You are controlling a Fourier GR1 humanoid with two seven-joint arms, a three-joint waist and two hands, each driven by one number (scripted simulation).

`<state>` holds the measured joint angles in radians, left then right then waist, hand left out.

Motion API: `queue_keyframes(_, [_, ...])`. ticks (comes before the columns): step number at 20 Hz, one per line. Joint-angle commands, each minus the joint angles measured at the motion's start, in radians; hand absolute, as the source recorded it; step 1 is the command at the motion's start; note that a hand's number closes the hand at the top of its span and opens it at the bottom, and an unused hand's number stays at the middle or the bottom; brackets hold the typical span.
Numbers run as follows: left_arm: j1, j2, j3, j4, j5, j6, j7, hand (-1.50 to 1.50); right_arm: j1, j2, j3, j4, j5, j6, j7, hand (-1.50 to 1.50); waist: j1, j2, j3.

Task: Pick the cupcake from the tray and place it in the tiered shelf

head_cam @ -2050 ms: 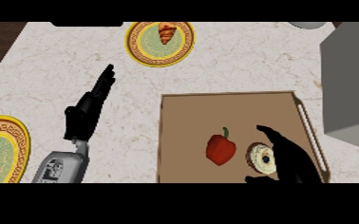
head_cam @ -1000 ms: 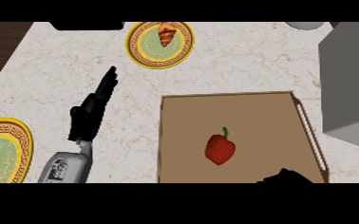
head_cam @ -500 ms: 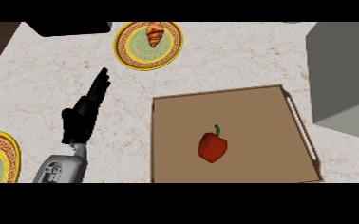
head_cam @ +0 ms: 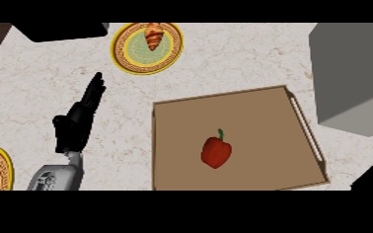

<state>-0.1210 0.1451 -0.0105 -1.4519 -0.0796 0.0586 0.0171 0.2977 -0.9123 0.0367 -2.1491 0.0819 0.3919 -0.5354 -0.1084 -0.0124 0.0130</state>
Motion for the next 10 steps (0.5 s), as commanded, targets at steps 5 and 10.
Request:
queue_keyframes(5, [0.012,0.005,0.0,-0.012,0.005,-0.009,0.002,0.0,-0.013,-0.091,-0.4,0.307,-0.307,0.119,-0.246,1.5,0.003,-0.003,-0.006])
queue_keyframes(10, [0.011,-0.007,-0.032,-0.009,-0.018,-0.011,-0.02,0.0,-0.056,-0.23,-0.619,0.576,-0.472,0.254,-0.312,1.5,0.049,0.007,-0.009])
